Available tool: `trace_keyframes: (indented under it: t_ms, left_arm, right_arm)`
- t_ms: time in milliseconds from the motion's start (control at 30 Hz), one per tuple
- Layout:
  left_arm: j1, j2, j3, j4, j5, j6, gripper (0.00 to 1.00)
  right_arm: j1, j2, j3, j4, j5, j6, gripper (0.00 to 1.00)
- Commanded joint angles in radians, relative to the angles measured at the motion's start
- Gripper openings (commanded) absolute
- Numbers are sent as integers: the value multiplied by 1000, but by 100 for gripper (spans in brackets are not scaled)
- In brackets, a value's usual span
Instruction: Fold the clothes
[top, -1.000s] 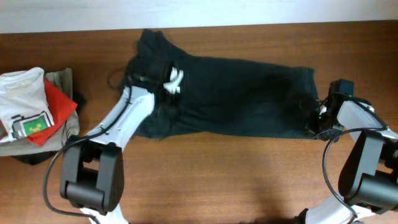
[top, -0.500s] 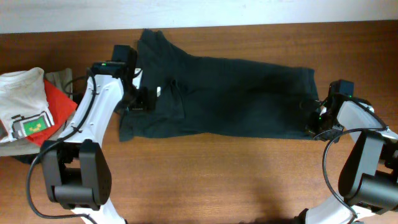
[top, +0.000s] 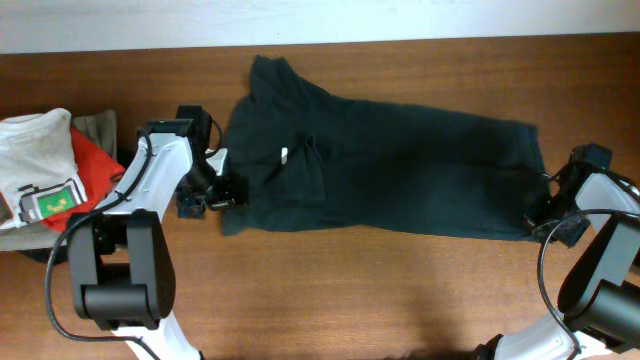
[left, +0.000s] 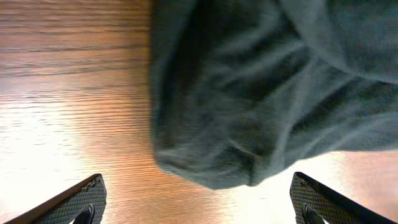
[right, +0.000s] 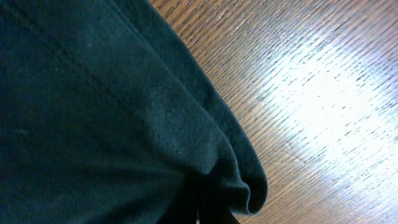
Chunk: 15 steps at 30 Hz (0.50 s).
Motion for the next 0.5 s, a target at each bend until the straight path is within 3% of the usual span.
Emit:
trace_keyframes:
  t_ms: [0, 67, 133, 167, 433, 467]
  left_arm:
    - [-2, 5, -43, 16, 57, 79, 89]
    - [-2, 5, -104, 44, 60, 98, 64]
    - [-2, 5, -129, 72, 61, 109, 59]
    - [-2, 5, -129, 72, 60, 146, 50]
    - [-2, 5, -208, 134, -9, 150, 49]
    - [-2, 5, -208, 130, -46, 150, 56]
  right_arm:
    - [-5, 15, -20, 5, 12, 11, 4]
    - [-5, 15, -20, 4, 11, 12, 4]
    - [-5, 15, -20, 4, 11, 12, 4]
    - [-5, 15, -20, 0, 11, 12, 4]
    - [-5, 15, -20, -3, 10, 12, 4]
    - [-5, 15, -20, -3, 10, 12, 4]
